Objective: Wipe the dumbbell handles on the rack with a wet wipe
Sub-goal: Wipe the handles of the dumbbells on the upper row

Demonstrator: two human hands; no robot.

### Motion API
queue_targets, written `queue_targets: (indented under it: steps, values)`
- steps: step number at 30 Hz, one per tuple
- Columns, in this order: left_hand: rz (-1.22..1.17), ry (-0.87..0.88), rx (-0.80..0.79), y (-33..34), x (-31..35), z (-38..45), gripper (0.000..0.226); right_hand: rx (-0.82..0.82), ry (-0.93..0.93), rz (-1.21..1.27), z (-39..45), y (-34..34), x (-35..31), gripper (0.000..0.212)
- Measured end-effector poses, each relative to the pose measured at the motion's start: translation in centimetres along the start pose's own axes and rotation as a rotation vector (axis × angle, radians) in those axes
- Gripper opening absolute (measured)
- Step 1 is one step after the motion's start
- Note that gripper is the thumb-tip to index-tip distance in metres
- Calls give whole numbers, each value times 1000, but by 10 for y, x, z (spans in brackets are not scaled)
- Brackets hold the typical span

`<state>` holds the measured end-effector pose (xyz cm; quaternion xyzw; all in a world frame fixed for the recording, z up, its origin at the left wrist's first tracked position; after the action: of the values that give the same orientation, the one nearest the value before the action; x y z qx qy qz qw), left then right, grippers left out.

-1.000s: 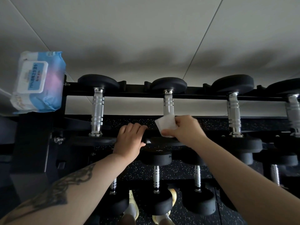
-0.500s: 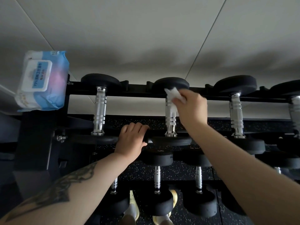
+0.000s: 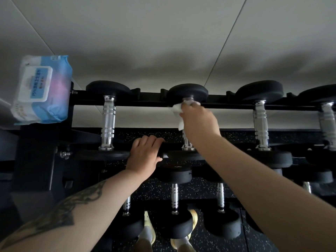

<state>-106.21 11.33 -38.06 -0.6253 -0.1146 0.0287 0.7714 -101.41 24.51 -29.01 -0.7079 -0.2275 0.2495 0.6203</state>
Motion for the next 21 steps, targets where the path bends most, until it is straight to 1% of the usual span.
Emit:
queue_targets:
  steps: [1, 2, 3, 4, 5, 7, 8, 9, 11, 13, 14, 16, 17, 19, 21]
  values:
    - [2, 0, -3, 0, 0, 0, 65, -25, -34, -40, -13, 6, -2, 40]
    - [5, 1, -1, 1, 0, 0, 65, -31, -65, -14, -27, 7, -1, 40]
    - [4, 4, 3, 0, 0, 0, 65, -36, -53, 113, -37, 6, 5, 35]
    - [0, 5, 8, 0, 0, 0, 64, -38, 16, 316, -39, 3, 17, 29]
    - [0, 6, 11, 0, 0, 0, 64, -83, 159, 553, -35, 5, 34, 23]
    - [8, 9, 13, 0, 0, 0, 63, -246, 554, 1060, -23, 31, 64, 22]
    - [14, 10, 15, 0, 0, 0, 63, -339, 699, 1278, -18, 43, 65, 23]
    - [20, 11, 17, 0, 0, 0, 63, -434, 754, 1456, -11, 50, 59, 25]
    - [23, 12, 20, 0, 1, 0, 63, -596, 768, 1744, 3, 50, 38, 33]
    - [26, 17, 11, 1, 0, 1, 63, -714, 814, 1960, 7, 54, 29, 37]
    - [31, 18, 5, 2, 0, 0, 63, -751, 824, 1969, 6, 61, 30, 41]
    - [42, 21, 1, 2, 0, 0, 64, -836, 768, 1836, -7, 77, 34, 43]
    - [45, 23, 4, 1, 1, 0, 64, -849, 756, 1757, -12, 83, 40, 42]
    - [43, 26, 12, 0, 1, 0, 64, -855, 749, 1729, -13, 83, 43, 40]
    - [41, 24, 11, 0, 1, 0, 64, -769, 780, 1814, 3, 70, 40, 35]
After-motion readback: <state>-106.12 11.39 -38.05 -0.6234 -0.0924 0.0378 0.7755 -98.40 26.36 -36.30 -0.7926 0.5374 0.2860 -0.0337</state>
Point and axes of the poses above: each hand's wrist, its own z-axis towards the middle knuckle, its own y-axis out of the palm, x = y × z, the point moved 9 cm from there along z, towards the middle knuckle, and after that the axes turned 8 degrees about y, right-handed, at the moved point
